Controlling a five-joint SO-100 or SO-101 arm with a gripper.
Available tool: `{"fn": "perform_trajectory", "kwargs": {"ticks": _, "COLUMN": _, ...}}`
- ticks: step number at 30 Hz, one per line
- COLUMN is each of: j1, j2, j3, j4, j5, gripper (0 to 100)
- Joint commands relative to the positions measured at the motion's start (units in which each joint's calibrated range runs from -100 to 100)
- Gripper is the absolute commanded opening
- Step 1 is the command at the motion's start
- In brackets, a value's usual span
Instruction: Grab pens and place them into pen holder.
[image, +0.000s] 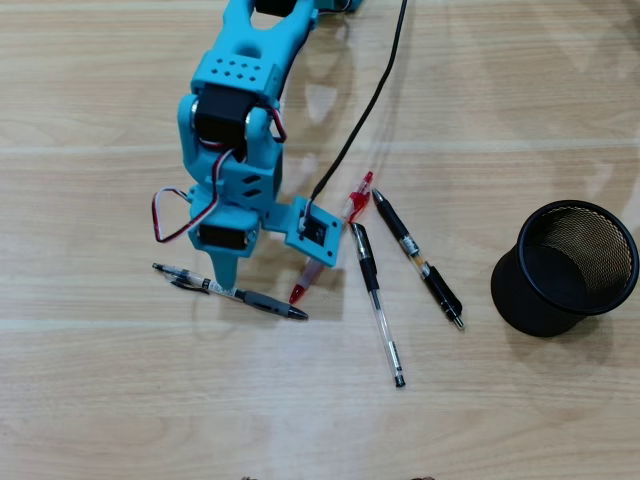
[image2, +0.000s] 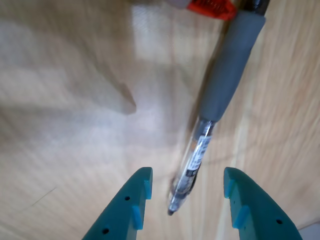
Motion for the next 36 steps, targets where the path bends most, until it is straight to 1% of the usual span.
{"fn": "perform_trajectory", "kwargs": {"ticks": 1, "j1": -0.65, "j2": -4.93, "j3": 3.45, "j4": -5.89, "j5": -0.21, "gripper": 17}}
{"fn": "perform_trajectory", "kwargs": {"ticks": 4, "j1": -0.81, "j2": -5.02, "j3": 8.25, "j4": -11.05, "j5": -0.41, "gripper": 17}}
{"fn": "perform_trajectory", "kwargs": {"ticks": 9, "j1": -0.65, "j2": -4.93, "j3": 17.57, "j4": -18.53, "j5": -3.03, "gripper": 16}}
{"fn": "perform_trajectory", "kwargs": {"ticks": 12, "j1": -0.65, "j2": -5.27, "j3": 20.02, "j4": -18.79, "j5": -4.34, "gripper": 16}}
{"fn": "perform_trajectory", "kwargs": {"ticks": 15, "j1": -0.57, "j2": -5.44, "j3": 20.29, "j4": -18.61, "j5": -6.43, "gripper": 13}}
{"fn": "perform_trajectory", "kwargs": {"ticks": 20, "j1": 0.16, "j2": -5.78, "j3": 21.37, "j4": -13.03, "j5": -11.34, "gripper": 10}}
{"fn": "perform_trajectory", "kwargs": {"ticks": 23, "j1": 0.56, "j2": -5.52, "j3": 21.37, "j4": -6.07, "j5": -15.00, "gripper": 10}}
{"fn": "perform_trajectory", "kwargs": {"ticks": 27, "j1": 1.29, "j2": -5.95, "j3": 23.64, "j4": 2.27, "j5": -20.02, "gripper": 2}}
{"fn": "perform_trajectory", "kwargs": {"ticks": 28, "j1": 1.29, "j2": -6.20, "j3": 24.00, "j4": 3.82, "j5": -20.75, "gripper": 2}}
{"fn": "perform_trajectory", "kwargs": {"ticks": 36, "j1": 0.48, "j2": -13.89, "j3": 26.81, "j4": 5.11, "j5": -21.79, "gripper": 2}}
